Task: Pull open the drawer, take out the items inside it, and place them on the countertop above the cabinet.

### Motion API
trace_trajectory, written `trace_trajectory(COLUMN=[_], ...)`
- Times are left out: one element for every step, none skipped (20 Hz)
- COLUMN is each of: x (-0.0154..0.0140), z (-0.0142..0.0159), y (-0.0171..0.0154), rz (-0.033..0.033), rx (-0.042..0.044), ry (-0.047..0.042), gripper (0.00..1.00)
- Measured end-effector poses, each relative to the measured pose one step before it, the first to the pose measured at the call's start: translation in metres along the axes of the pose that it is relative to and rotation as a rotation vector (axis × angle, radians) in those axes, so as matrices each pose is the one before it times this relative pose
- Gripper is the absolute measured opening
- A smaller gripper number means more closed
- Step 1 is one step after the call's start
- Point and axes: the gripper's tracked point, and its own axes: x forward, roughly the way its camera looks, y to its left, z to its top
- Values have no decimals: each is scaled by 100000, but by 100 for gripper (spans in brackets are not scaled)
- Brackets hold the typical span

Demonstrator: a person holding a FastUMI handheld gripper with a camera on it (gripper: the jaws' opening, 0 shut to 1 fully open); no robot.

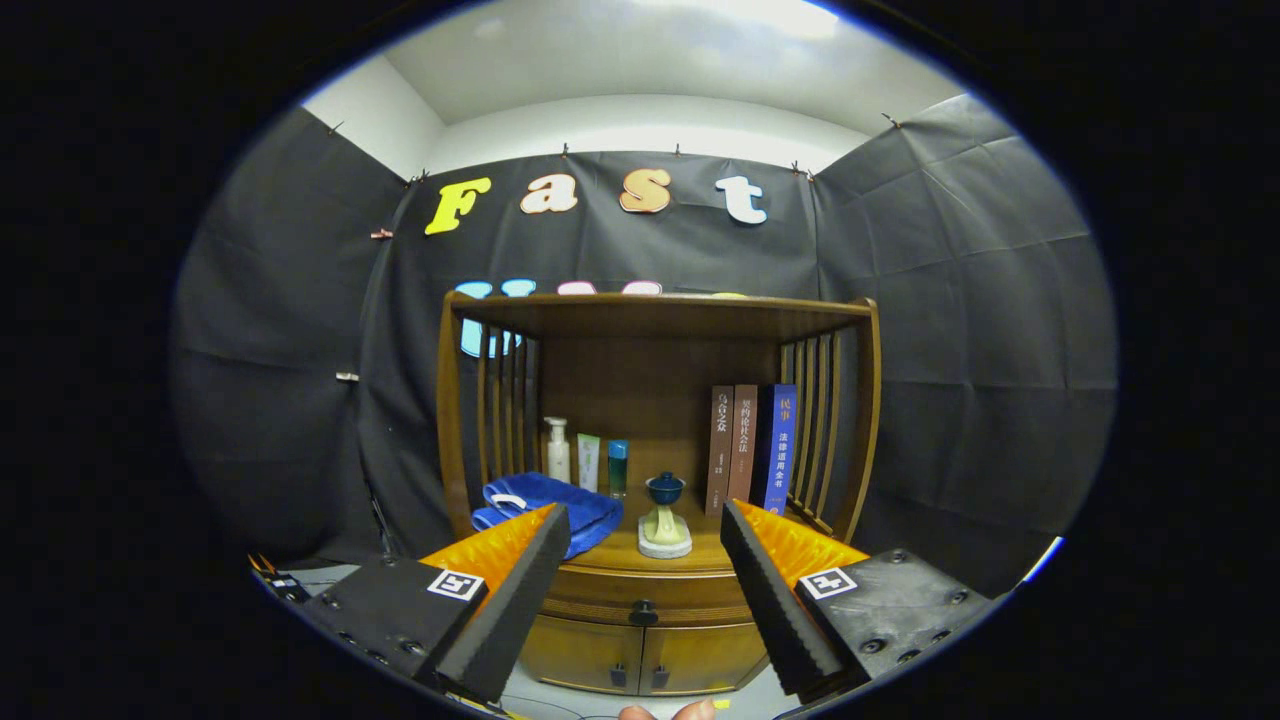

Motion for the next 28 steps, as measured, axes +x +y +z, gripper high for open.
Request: trace_trajectory(x=[-644, -556, -325, -379, -135, -124, -26, 20, 116, 103, 89, 92, 61, 62, 6, 5, -31, 61, 28, 82, 13, 122, 52, 64, -3, 69, 97, 53], z=[464, 435, 330, 210, 154, 212, 19, -233, -227, -232, -330, -240, -175, -105, -137, -104, 21, 42, -3, -218, -36, -38, -37, -151, -91, -14, 68, 27], y=[-224, 69, 356, 34, -225, -151, -30, 0, -36, -47, -25, -26, -158, 4, -25, -68, -60, -112, 20, 72, -10, -106, -196, -177, 6, 1, 46, -55], rz=[-736, 455, 973, 472, -313, -444, -79, -260, -331, -157, -86, 51, -411, 80, -99, -62, -173, -268, 229, 115, 249, -118, -648, -642, -329, -132, -114, -255], rx=[1007, 1454, 1121, 510, -486, -928, -894, -388, 142, 432, 536, 421, 142, 72, -139, -167, -81, 20, 176, 393, 448, 181, -159, -164, -99, -417, -741, -879], ry=[276, 225, 488, 507, -216, -428, 133, 318, 654, 410, 882, 611, 504, 274, 374, 58, -317, -497, -39, 577, 393, 185, 8, 88, 158, -30, -182, -95], gripper=[99, 98, 98, 98, 98, 99, 99, 99, 99, 99, 99, 99, 99, 99, 99, 99, 99, 99, 99, 99, 99, 99, 99, 99, 99, 99, 99, 99])
